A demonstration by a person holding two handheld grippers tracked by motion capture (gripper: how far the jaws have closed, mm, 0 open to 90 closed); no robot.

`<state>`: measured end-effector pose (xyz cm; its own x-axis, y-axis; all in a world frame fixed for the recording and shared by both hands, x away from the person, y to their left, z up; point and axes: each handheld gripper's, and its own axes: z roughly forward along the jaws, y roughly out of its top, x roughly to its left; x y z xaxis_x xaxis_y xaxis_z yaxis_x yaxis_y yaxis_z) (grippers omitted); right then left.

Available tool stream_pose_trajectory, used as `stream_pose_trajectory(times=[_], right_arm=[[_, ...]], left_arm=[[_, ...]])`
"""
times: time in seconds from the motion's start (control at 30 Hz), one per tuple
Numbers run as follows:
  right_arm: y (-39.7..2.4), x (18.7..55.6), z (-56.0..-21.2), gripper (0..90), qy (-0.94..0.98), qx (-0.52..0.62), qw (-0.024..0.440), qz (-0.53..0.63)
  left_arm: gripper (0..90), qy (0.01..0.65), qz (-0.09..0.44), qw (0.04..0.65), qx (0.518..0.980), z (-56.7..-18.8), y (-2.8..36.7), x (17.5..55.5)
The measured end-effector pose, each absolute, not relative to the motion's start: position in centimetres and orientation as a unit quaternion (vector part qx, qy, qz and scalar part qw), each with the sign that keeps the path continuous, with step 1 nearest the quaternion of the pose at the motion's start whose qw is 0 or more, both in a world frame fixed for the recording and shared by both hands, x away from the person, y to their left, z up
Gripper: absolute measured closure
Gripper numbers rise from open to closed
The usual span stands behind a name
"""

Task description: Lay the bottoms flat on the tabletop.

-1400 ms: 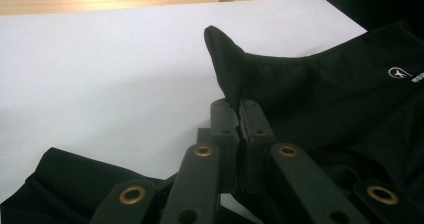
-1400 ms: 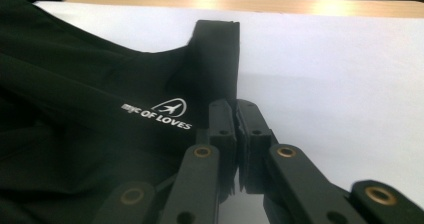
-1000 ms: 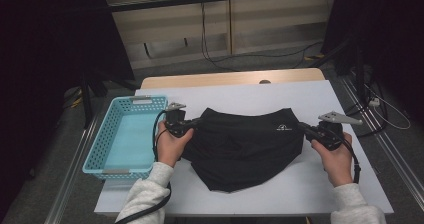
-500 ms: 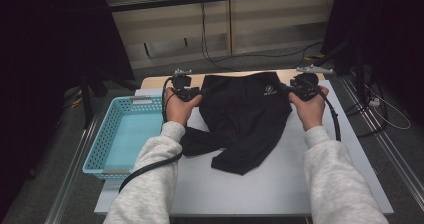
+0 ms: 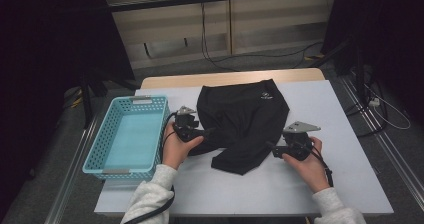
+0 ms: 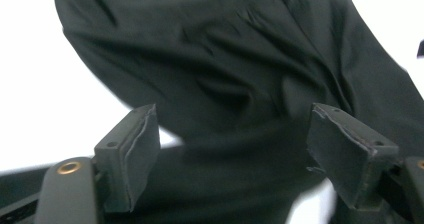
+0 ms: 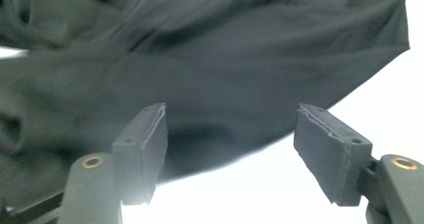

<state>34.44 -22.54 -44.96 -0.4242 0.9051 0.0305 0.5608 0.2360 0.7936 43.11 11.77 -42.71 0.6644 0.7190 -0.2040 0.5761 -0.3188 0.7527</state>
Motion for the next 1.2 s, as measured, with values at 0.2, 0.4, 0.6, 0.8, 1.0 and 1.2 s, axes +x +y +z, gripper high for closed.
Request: stream_pose_trajectory(times=[0.2,0.4,0.6,0.8,1.0,1.2], right_arm=[[-21.8,33.5,-44.7,29.2,0.750,0.478,0.220,0.400],[-21.3,33.1,-44.9,26.9,0.757,0.467,0.211,0.405],[-21.2,33.1,-45.3,22.2,0.768,0.459,0.211,0.394],[-21.1,33.1,-45.1,18.3,0.767,0.457,0.190,0.409],[-20.8,33.2,-45.0,15.6,0.774,0.447,0.191,0.407],[-20.2,33.1,-44.9,16.1,0.779,0.440,0.191,0.405]], left_arm=[[20.3,0.387,0.080,0.420,0.817,-43.7,12.6,42.6],[18.2,0.385,0.084,0.434,0.810,-43.1,12.5,42.3],[16.6,0.378,0.078,0.429,0.817,-43.2,12.3,41.9],[15.0,0.374,0.074,0.424,0.822,-43.4,12.1,41.6],[13.5,0.379,0.070,0.426,0.818,-43.8,12.3,41.5],[13.0,0.375,0.073,0.427,0.820,-43.8,12.2,41.2]])
